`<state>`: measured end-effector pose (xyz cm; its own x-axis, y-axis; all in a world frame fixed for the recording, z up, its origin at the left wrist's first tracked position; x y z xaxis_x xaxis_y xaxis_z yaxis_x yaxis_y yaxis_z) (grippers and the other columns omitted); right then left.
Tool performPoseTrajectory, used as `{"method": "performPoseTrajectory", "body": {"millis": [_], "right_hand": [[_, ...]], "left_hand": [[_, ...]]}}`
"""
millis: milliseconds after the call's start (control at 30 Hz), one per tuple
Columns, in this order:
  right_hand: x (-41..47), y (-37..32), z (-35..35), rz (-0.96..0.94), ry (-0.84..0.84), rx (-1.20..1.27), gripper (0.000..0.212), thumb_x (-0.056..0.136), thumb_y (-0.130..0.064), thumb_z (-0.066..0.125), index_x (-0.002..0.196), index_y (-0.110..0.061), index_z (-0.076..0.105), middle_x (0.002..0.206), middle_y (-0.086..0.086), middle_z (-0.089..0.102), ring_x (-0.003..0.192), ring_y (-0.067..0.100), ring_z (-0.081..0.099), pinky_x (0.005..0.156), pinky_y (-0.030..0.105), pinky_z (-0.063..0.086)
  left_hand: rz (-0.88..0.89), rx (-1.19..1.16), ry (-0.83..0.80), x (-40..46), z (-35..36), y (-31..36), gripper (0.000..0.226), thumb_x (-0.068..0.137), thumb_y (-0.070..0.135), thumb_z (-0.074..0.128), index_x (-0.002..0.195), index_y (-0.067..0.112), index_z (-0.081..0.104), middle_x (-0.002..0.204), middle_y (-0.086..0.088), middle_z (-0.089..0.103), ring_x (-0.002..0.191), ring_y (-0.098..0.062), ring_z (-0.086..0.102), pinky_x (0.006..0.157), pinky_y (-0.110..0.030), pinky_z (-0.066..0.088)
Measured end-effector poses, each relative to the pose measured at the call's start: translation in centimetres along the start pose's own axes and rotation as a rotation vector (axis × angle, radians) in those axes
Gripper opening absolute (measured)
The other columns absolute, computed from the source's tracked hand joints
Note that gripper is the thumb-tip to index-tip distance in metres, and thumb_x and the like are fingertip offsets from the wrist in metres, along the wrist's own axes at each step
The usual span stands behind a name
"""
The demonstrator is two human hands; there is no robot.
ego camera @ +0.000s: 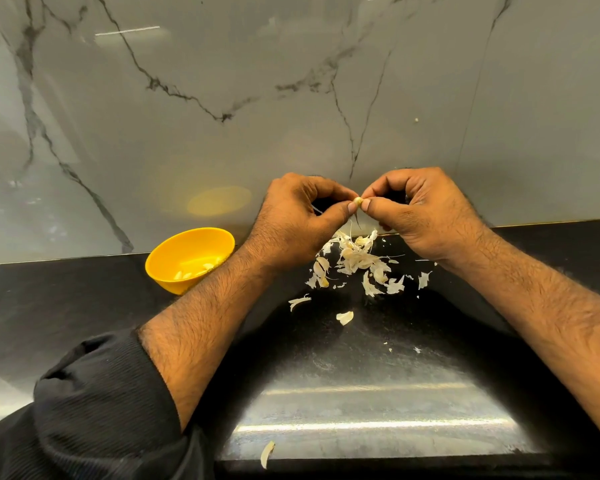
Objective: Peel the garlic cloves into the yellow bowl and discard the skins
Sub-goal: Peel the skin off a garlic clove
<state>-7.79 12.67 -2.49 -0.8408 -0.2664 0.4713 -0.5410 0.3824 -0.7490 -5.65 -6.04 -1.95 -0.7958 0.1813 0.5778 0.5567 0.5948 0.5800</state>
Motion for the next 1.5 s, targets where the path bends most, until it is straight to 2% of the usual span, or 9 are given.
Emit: {"method": "performPoseTrajectory", "body": {"millis": [200,367,767,900,1033,1100,1233,1367,1500], "right_hand": [[0.3,1.0,0.3,0.165,-0.040,0.277,0.008,0.096,-0.010,0.071,0.093,-0.007,0.078,0.085,0.010,0.073,0.069,0.013,0.061,0.073,0.038,0.058],[0.2,1.3,0.7,0.230,-0.077,0.443,0.011,0.095,-0.006,0.069,0.088,-0.005,0.077,0.078,0.008,0.068,0.064,0.012,0.056,0.064,0.030,0.052],[0.6,2.0,-0.3,0.306,0.014,0.591,0.011,0.094,-0.010,0.065,0.092,-0.003,0.072,0.077,0.005,0.062,0.069,0.015,0.055,0.066,0.033,0.053],[0.7,2.5,-0.5,0.342,0.033,0.394,0.019,0.096,-0.012,0.066,0.093,0.006,0.072,0.079,0.010,0.068,0.065,0.017,0.057,0.064,0.036,0.054],[0.6,2.5,0.3,0.366,-0.100,0.005,0.031,0.100,-0.038,0.069,0.087,-0.012,0.080,0.081,0.003,0.077,0.068,0.014,0.066,0.067,0.033,0.059],[0.7,2.6,-0.2,0.362,-0.050,-0.073,0.023,0.094,-0.037,0.077,0.087,-0.014,0.076,0.085,0.004,0.076,0.073,0.016,0.070,0.068,0.034,0.063],[0.8,2.4,-0.9,0.310,-0.009,-0.024,0.031,0.085,-0.006,0.083,0.106,-0.022,0.067,0.104,0.003,0.073,0.095,0.018,0.073,0.075,0.036,0.063],[0.6,1.0,-0.4,0.206,-0.046,0.210,0.016,0.103,-0.012,0.062,0.112,-0.018,0.074,0.101,0.006,0.078,0.084,0.018,0.069,0.072,0.037,0.060],[0.2,0.5,0.6,0.181,-0.213,0.346,0.027,0.104,-0.027,0.061,0.109,-0.007,0.077,0.102,0.016,0.076,0.082,0.022,0.062,0.068,0.035,0.053]], "left_hand": [[0.007,-0.129,-0.011,-0.1,0.0,-0.1,0.024,0.098,0.015,0.076,0.122,0.018,0.076,0.090,0.001,0.078,0.083,-0.013,0.076,0.080,-0.031,0.065],[0.019,-0.143,-0.026,0.0,0.1,-0.2,0.014,0.097,0.012,0.077,0.110,0.014,0.077,0.091,0.002,0.078,0.084,-0.013,0.076,0.079,-0.032,0.065],[0.024,-0.180,0.037,0.2,-0.3,-0.6,0.010,0.095,0.010,0.077,0.103,0.007,0.072,0.091,-0.003,0.076,0.085,-0.022,0.074,0.080,-0.049,0.065],[0.028,-0.171,0.047,0.4,-0.7,-1.0,0.011,0.095,0.012,0.078,0.104,0.009,0.073,0.094,-0.002,0.076,0.089,-0.018,0.074,0.083,-0.045,0.065],[0.036,-0.153,0.027,0.4,-0.7,-1.0,0.011,0.095,0.014,0.079,0.105,0.012,0.074,0.095,0.002,0.076,0.089,-0.013,0.074,0.080,-0.032,0.064],[0.036,-0.147,0.024,0.5,-0.8,-1.0,0.010,0.095,0.015,0.079,0.104,0.014,0.074,0.095,0.002,0.076,0.089,-0.011,0.073,0.078,-0.025,0.061],[0.036,-0.121,0.021,0.5,-1.0,-1.0,0.009,0.093,0.018,0.081,0.100,0.021,0.076,0.095,0.006,0.076,0.090,-0.009,0.071,0.074,-0.022,0.059],[0.044,-0.084,0.007,0.5,-0.8,-1.1,0.011,0.091,0.020,0.083,0.098,0.025,0.077,0.091,0.009,0.073,0.087,-0.008,0.068,0.074,-0.028,0.062],[0.056,-0.085,0.001,0.5,-0.8,-0.8,0.010,0.090,0.020,0.085,0.098,0.020,0.080,0.088,0.009,0.075,0.084,-0.008,0.070,0.073,-0.018,0.058]]}}
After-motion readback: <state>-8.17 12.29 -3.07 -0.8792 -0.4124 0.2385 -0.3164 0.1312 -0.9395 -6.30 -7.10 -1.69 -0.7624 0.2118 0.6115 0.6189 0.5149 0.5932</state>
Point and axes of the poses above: each hand's wrist, its own x-axis towards the middle knuckle, its own z-axis out of the palm, y = z × x, the point moved 4 cm from there along x, towards the middle knuckle
